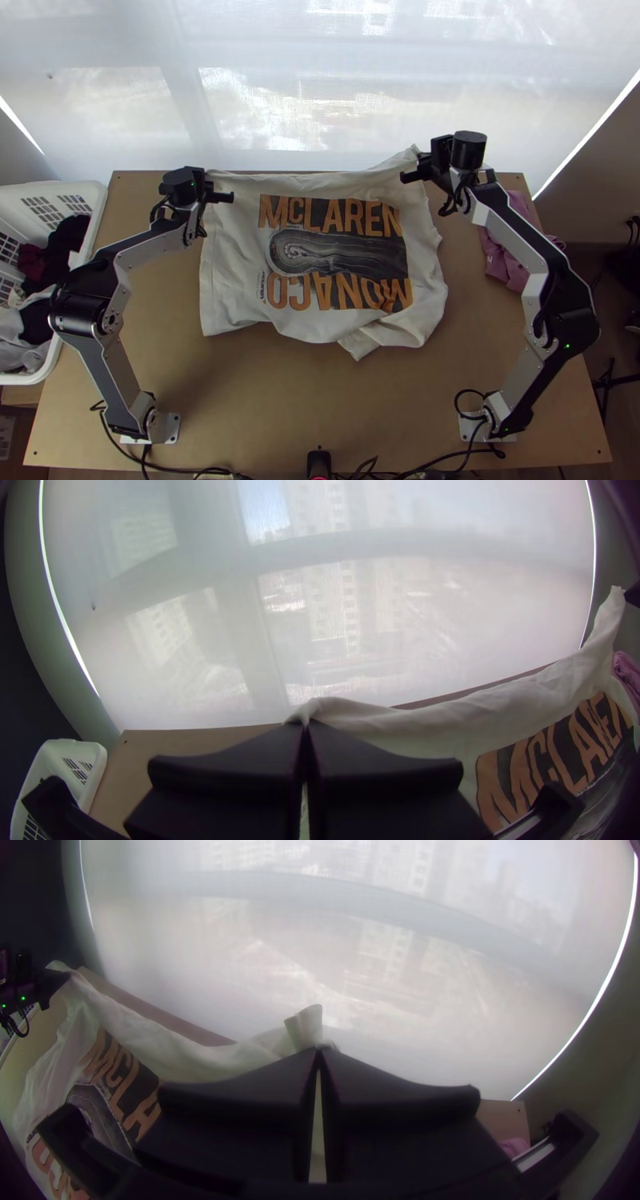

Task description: Fold the t-shirt

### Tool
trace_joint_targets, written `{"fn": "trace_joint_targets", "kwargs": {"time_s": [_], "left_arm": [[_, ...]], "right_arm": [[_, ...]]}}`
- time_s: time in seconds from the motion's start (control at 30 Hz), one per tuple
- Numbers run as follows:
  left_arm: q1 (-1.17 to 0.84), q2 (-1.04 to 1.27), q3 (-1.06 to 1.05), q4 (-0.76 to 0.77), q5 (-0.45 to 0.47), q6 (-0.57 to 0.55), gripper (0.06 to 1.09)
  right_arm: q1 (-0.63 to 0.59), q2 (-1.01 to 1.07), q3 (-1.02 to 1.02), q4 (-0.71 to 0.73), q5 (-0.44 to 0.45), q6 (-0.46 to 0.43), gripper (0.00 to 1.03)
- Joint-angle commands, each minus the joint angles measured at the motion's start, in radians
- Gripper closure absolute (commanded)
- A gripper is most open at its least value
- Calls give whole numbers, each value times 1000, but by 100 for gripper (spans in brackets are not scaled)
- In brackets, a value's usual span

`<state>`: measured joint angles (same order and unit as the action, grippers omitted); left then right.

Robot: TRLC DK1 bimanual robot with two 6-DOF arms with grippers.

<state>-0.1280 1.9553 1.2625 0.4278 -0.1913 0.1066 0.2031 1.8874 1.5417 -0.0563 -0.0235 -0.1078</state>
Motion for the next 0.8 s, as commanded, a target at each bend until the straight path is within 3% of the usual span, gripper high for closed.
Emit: {"fn": "trace_joint_targets", "kwargs": {"time_s": [0.0,0.77], "left_arm": [[-4,-87,-89,-3,3,-10,105],[-41,-312,-353,-4,0,-31,105]], "right_arm": [[-1,-120,-126,3,0,7,100],[12,-444,-480,-13,-3,14,100]]}}
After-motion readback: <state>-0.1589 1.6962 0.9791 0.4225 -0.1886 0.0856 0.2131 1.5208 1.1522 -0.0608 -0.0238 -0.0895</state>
